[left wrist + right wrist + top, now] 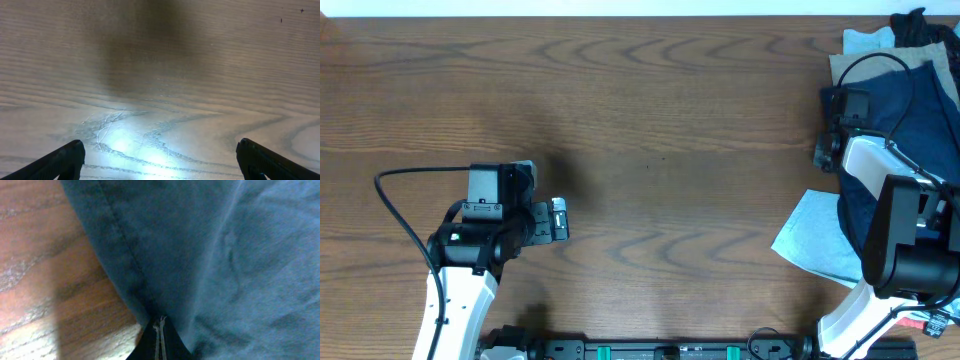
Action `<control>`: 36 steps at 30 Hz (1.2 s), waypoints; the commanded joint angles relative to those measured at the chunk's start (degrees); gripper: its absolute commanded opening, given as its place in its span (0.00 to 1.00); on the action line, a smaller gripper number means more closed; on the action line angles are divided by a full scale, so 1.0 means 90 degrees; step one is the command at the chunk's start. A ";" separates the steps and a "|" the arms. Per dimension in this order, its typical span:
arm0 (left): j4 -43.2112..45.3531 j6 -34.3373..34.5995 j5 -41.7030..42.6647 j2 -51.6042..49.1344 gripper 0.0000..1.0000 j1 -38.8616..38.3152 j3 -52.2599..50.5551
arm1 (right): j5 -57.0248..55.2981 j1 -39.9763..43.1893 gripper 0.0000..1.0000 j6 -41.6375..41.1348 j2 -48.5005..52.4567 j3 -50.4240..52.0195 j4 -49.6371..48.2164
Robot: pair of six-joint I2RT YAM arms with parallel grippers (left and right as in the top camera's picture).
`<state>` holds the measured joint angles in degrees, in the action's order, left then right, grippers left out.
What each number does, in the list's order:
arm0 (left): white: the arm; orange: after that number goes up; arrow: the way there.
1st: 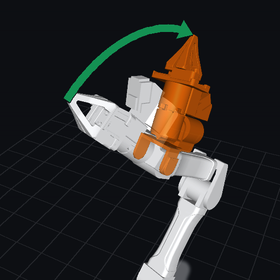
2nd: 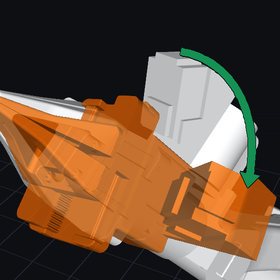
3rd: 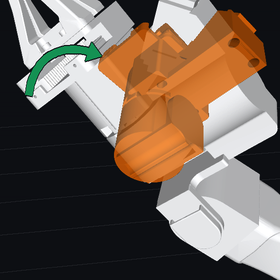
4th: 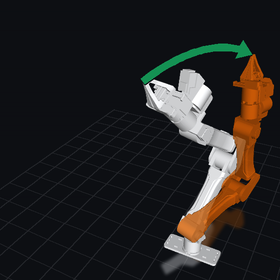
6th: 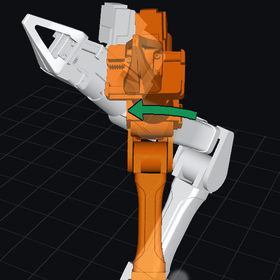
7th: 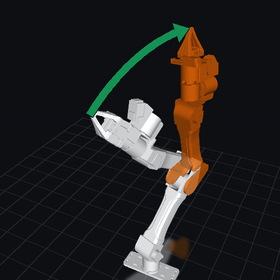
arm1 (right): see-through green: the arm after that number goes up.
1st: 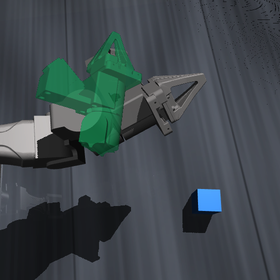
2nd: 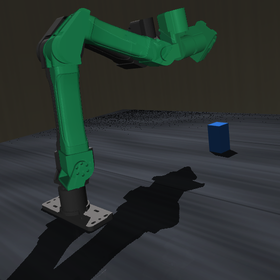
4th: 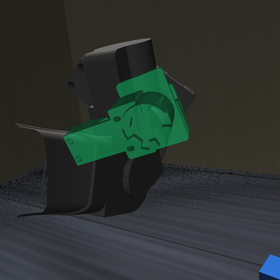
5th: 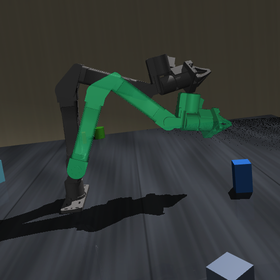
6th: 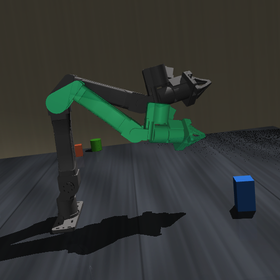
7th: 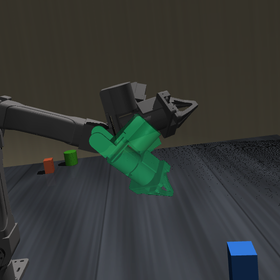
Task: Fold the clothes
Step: 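Reach the right gripper into the clothes pile and grasp the navy shorts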
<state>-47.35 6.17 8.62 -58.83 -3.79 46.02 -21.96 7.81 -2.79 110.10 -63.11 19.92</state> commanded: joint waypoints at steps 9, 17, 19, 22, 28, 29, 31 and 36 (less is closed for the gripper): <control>0.0080 0.0012 -0.0005 -0.0032 0.98 0.0039 0.0117 | 0.3548 -0.0352 0.01 -0.0044 -0.1494 -0.0954 0.0600; 0.0078 0.0012 -0.0007 -0.0034 0.98 0.0039 0.0117 | 0.2392 -0.1122 0.11 -0.0041 -0.1846 -0.0947 0.0792; 0.0080 0.0012 -0.0007 -0.0034 0.98 0.0039 0.0117 | 0.1921 -0.1175 0.24 -0.0041 -0.1683 -0.0916 0.0981; 0.0083 0.0012 -0.0007 -0.0034 0.98 0.0039 0.0117 | 0.1294 -0.1146 0.99 -0.0041 -0.1358 -0.0916 0.1435; 0.0090 0.0012 -0.0007 -0.0034 0.98 0.0039 0.0117 | 0.1098 -0.0865 0.99 0.0007 -0.0823 -0.0916 0.1566; 0.0107 0.0012 -0.0007 -0.0036 0.98 0.0039 0.0117 | 0.1018 -0.0784 0.99 0.0002 -0.0738 -0.0916 0.1523; 0.0129 0.0012 -0.0007 -0.0036 0.98 0.0039 0.0117 | 0.0981 -0.0622 0.93 0.0002 -0.0559 -0.0913 0.1428; 0.0129 0.0012 -0.0007 -0.0036 0.98 0.0039 0.0114 | 0.0884 -0.0262 0.59 0.0002 -0.0007 -0.0913 0.1406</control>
<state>-46.17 6.17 8.64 -58.83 -3.79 46.02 -11.88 3.90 -2.55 107.35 -71.55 32.36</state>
